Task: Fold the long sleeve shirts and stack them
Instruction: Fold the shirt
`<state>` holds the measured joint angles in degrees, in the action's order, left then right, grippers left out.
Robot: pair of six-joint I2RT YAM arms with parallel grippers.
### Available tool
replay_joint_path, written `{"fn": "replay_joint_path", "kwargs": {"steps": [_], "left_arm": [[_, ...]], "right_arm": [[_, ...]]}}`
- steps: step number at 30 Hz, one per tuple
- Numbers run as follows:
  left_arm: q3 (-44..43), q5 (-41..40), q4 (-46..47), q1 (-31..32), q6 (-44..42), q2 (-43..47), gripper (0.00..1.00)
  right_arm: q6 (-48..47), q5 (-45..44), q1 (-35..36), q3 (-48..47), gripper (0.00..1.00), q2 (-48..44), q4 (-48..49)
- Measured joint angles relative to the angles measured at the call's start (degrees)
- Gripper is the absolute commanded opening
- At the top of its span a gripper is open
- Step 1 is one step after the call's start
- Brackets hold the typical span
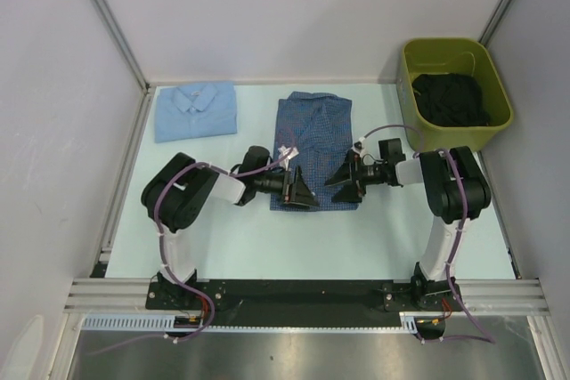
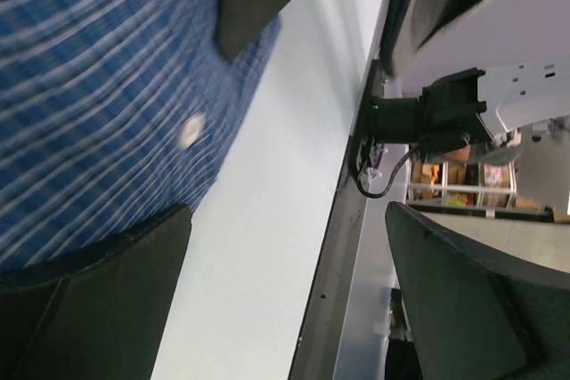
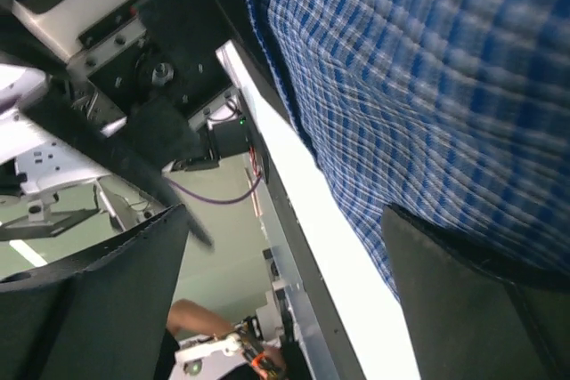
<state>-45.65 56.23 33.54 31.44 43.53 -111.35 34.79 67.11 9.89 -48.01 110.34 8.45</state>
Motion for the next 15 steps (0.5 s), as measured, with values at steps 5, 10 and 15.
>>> {"fn": "replay_joint_path", "kwargs": {"steps": [5, 10, 15], "left_arm": [[2.38, -1.22, -10.6, -4.33, -6.95, 6.62, 0.99], [-1.66, -12.22, -31.82, -4.48, -28.17, 19.96, 1.0], [-0.94, -30.99, -33.64, 6.1, -52.72, 31.63, 0.99]], "right_arm": [[-8.7, 0.2, -1.51, -4.44, 0.85, 0.28, -12.11], [-17.4, -4.0, -0.87, -8.79, 0.56, -6.29, -24.5], [-24.26, -9.86, 3.65, -18.38, 0.42, -9.35, -26.93]]}}
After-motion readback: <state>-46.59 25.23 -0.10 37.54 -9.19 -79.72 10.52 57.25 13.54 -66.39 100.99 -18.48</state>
